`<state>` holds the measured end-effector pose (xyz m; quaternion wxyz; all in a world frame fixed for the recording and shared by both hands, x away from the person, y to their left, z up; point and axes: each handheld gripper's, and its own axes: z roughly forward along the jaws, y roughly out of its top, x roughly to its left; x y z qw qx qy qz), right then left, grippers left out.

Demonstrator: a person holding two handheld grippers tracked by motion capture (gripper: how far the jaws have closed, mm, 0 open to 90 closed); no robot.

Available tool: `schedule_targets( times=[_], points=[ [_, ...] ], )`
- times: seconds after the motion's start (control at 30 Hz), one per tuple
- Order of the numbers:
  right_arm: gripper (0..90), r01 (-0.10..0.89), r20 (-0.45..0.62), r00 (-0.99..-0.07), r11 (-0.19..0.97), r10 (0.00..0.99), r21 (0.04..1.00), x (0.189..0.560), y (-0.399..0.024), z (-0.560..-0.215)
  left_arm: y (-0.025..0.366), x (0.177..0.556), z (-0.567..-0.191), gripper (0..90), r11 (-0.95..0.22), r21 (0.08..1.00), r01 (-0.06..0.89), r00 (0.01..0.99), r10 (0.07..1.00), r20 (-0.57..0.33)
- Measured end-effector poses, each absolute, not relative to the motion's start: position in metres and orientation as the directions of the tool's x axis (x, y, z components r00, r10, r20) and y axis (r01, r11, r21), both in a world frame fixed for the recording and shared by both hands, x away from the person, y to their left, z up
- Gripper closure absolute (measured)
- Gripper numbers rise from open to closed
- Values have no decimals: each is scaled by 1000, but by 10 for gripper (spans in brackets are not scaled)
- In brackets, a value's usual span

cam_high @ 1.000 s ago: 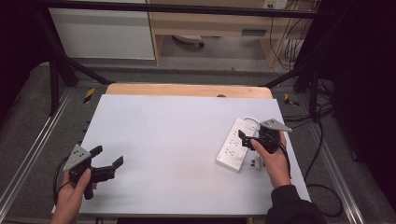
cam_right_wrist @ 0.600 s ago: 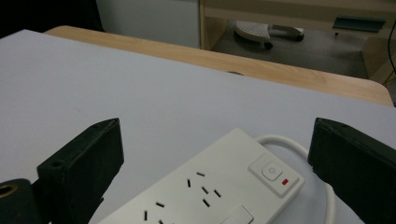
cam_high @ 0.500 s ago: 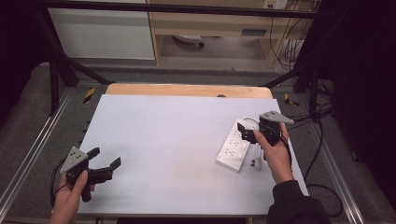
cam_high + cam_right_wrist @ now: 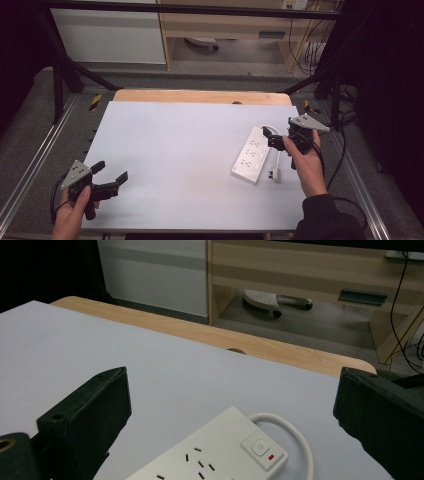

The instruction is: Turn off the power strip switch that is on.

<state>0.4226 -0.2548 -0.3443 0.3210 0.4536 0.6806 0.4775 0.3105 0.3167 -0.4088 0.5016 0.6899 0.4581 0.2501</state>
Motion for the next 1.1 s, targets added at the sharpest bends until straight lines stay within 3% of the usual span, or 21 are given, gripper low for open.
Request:
schedule_targets(
  times=[0.47, 1.1],
  points=[
    [22, 241, -29, -361, 123, 932, 963, 396, -277, -343, 318, 306, -409, 53, -78, 919, 386, 451, 885, -115],
    [23, 222, 0, -320, 75, 947, 972, 366, -308, -357, 319, 306, -409, 54, -81, 919, 387, 450, 886, -111]
  ],
)
